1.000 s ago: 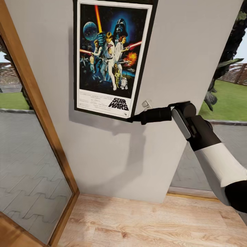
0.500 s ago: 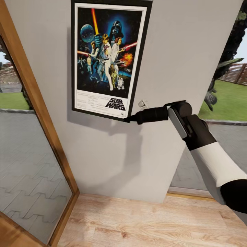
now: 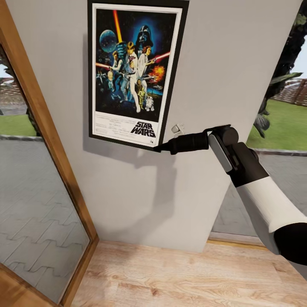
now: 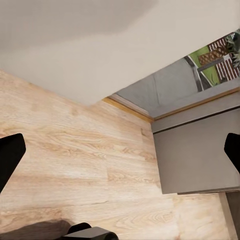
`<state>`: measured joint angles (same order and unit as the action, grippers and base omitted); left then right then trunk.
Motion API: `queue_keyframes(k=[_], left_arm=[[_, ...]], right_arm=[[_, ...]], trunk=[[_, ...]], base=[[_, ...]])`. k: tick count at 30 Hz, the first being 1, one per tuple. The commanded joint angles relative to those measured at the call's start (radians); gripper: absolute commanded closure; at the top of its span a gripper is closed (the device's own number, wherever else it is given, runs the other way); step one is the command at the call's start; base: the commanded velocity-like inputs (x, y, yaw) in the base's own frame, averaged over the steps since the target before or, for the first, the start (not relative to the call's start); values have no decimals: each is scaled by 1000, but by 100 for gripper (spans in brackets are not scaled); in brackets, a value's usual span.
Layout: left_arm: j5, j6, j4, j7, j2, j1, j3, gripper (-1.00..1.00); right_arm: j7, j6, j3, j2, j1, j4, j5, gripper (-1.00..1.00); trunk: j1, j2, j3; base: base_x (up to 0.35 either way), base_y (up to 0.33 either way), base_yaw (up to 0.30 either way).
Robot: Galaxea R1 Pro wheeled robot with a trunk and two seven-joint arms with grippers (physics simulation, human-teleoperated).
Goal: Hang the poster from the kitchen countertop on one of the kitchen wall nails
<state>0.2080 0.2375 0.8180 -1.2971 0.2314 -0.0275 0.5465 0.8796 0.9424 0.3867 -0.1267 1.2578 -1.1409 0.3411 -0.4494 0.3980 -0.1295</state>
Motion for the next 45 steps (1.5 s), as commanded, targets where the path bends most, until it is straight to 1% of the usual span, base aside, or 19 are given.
queue_keyframes(k=[1,31,45], left_arm=[[4,11,1,-2,0,0,0,-100],[4,11,1,-2,0,0,0,-100],[4,11,1,-2,0,0,0,-100]], right_arm=[[1,4,1,-1,1,0,3,100],[1,5,1,-1,1,-2,3,100],[2,10,3,2,13,-6,0,100]], trunk=[[-1,2,-2],[-1,2,-2],[-1,2,-2]], base=[[0,0,0],[0,0,0],[0,0,0]])
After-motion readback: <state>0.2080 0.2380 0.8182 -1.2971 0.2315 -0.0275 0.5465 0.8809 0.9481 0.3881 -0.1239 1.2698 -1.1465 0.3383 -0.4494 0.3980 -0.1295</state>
